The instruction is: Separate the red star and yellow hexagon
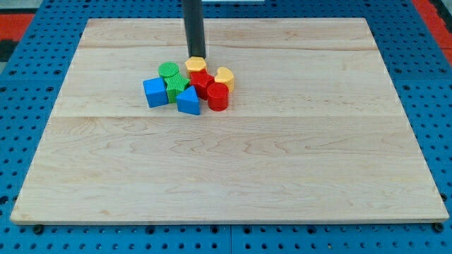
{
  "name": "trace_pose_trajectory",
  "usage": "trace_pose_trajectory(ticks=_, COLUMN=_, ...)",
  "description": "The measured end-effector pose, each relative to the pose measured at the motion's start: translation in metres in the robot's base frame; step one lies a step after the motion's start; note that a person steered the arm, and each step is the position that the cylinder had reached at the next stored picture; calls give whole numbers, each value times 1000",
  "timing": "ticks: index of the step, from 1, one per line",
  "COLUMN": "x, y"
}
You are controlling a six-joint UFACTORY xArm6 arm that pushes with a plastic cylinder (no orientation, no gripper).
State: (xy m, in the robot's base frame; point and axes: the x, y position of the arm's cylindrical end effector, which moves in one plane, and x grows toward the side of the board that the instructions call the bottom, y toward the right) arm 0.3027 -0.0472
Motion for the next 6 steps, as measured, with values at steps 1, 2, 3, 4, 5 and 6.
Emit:
trace_pose_trajectory(ticks=1, x=0, y=16)
trace_pose_trajectory(ticks=2, x=0, y=50)
trace_pose_trajectory(ticks=3, x=12, y=73)
trace_pose_trajectory(ticks=4, x=19, y=85)
trace_pose_trajectory(ticks=5, x=33, y=97)
trace_pose_trajectory(ticks=6, x=49, y=79)
